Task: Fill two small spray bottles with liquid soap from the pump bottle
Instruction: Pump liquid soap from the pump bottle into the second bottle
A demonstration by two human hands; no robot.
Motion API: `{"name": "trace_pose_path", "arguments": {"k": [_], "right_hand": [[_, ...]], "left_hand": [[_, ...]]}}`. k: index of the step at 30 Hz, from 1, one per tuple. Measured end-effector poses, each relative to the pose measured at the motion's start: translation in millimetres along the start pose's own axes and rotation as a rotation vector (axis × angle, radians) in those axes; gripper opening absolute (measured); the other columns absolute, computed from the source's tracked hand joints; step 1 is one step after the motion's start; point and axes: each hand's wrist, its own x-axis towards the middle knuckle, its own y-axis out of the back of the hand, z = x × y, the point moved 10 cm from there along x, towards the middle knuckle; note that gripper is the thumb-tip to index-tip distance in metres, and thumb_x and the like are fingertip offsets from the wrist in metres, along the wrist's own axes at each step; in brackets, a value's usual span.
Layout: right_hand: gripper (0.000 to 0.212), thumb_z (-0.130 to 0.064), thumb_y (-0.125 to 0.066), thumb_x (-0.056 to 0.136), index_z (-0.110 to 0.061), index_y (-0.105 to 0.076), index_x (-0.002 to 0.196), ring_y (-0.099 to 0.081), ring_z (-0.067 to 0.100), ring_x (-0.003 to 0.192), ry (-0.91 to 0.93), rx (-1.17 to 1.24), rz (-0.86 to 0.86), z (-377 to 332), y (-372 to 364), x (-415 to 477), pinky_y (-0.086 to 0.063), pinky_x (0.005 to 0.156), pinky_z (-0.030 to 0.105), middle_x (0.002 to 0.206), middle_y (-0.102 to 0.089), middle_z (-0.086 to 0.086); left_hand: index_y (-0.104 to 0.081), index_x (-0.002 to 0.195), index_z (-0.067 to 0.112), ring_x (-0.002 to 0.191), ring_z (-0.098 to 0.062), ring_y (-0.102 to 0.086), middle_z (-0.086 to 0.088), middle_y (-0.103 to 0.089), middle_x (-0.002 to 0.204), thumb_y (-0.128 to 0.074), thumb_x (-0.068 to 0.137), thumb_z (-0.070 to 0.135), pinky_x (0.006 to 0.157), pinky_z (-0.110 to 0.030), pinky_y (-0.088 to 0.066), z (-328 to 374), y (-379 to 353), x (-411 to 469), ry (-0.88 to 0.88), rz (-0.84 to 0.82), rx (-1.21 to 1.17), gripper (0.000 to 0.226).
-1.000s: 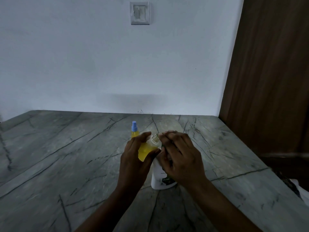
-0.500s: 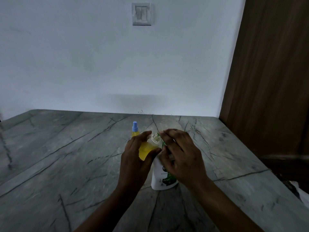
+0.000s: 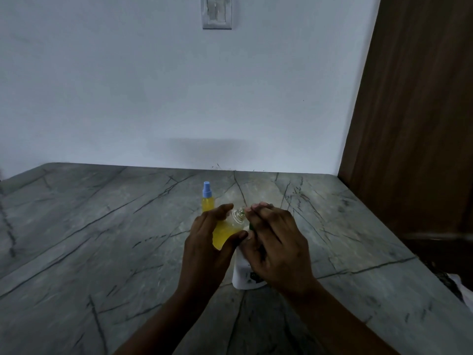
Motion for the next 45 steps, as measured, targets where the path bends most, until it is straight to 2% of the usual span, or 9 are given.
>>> {"name": "trace_pose_path", "arguments": {"k": [8, 12, 16, 21, 26, 32, 36, 38, 45], "right_hand": [[0.032, -0.018, -0.052, 0.089, 0.005, -0.068, 0.104, -0.053, 0.023, 0.102, -0.016, -0.033, -0.018, 1, 4, 8, -0.041, 0.092, 0.022, 0.1, -0.067, 0.017], [0.04, -0.023, -0.04, 0.097, 0.005, -0.069, 0.104, -0.052, 0.023, 0.103, -0.003, -0.05, -0.015, 0, 8, 13, -0.043, 0.088, 0.025, 0.1, -0.067, 0.017], [0.047, -0.026, -0.033, 0.1, 0.004, -0.068, 0.106, -0.053, 0.023, 0.104, -0.007, -0.053, -0.024, -1, 9, 14, -0.044, 0.087, 0.025, 0.102, -0.067, 0.016], [0.053, -0.031, -0.028, 0.101, 0.003, -0.068, 0.106, -0.051, 0.022, 0.105, -0.029, -0.057, -0.042, -1, 7, 16, -0.043, 0.087, 0.025, 0.103, -0.067, 0.016], [0.035, -0.021, -0.048, 0.09, 0.003, -0.069, 0.104, -0.052, 0.022, 0.103, -0.033, -0.093, -0.024, -4, 7, 15, -0.044, 0.085, 0.025, 0.101, -0.067, 0.016], [0.034, -0.021, -0.053, 0.087, 0.004, -0.069, 0.105, -0.052, 0.023, 0.103, -0.042, -0.096, -0.024, -1, 2, 6, -0.045, 0.086, 0.027, 0.1, -0.068, 0.017], [0.043, -0.026, -0.038, 0.099, 0.004, -0.069, 0.104, -0.054, 0.023, 0.103, -0.047, -0.074, -0.01, -1, -1, 1, -0.046, 0.087, 0.026, 0.1, -0.068, 0.016], [0.046, -0.029, -0.036, 0.1, 0.003, -0.069, 0.105, -0.055, 0.023, 0.103, -0.055, -0.063, -0.013, -1, -1, 1, -0.046, 0.087, 0.026, 0.101, -0.068, 0.016], [0.036, -0.022, -0.048, 0.088, 0.002, -0.069, 0.104, -0.051, 0.02, 0.1, -0.086, -0.067, -0.042, 0, 3, 9, -0.042, 0.082, 0.023, 0.1, -0.067, 0.015]], "left_hand": [[-0.048, 0.116, 0.031, 0.093, 0.004, -0.05, 0.011, -0.054, 0.105, -0.06, 0.071, 0.042, 0.073, -0.013, -0.04, 3, -1, 3, -0.01, -0.012, -0.009, 0.048], [-0.049, 0.117, 0.028, 0.092, 0.0, -0.052, 0.012, -0.054, 0.105, -0.065, 0.076, 0.04, 0.074, -0.014, -0.04, 7, -1, 5, -0.031, 0.002, -0.014, 0.045], [-0.05, 0.118, 0.028, 0.093, 0.005, -0.05, 0.011, -0.054, 0.106, -0.067, 0.076, 0.04, 0.074, -0.011, -0.04, 8, 1, 5, -0.027, 0.013, -0.013, 0.046], [-0.049, 0.118, 0.026, 0.094, -0.009, -0.054, 0.009, -0.054, 0.108, -0.068, 0.075, 0.032, 0.074, -0.016, -0.041, 9, 2, 6, -0.028, 0.023, -0.018, 0.047], [-0.048, 0.117, 0.026, 0.094, -0.011, -0.054, 0.009, -0.053, 0.108, -0.063, 0.073, 0.04, 0.075, -0.019, -0.042, 9, 1, 5, -0.028, 0.024, -0.036, 0.048], [-0.048, 0.117, 0.028, 0.094, -0.004, -0.054, 0.01, -0.053, 0.108, -0.062, 0.072, 0.037, 0.076, -0.016, -0.041, 4, -3, 2, -0.009, 0.004, -0.035, 0.048], [-0.048, 0.116, 0.032, 0.097, 0.01, -0.05, 0.024, -0.05, 0.105, -0.066, 0.073, 0.033, 0.076, -0.004, -0.039, -2, -3, 0, -0.001, -0.005, -0.028, 0.047], [-0.047, 0.116, 0.033, 0.099, 0.013, -0.049, 0.026, -0.049, 0.105, -0.064, 0.073, 0.036, 0.076, -0.004, -0.039, -2, -2, 0, -0.006, -0.006, -0.034, 0.046], [-0.048, 0.117, 0.033, 0.097, 0.004, -0.053, 0.021, -0.052, 0.106, -0.068, 0.074, 0.033, 0.076, -0.01, -0.042, 0, -2, 2, -0.012, 0.017, -0.044, 0.047]]}}
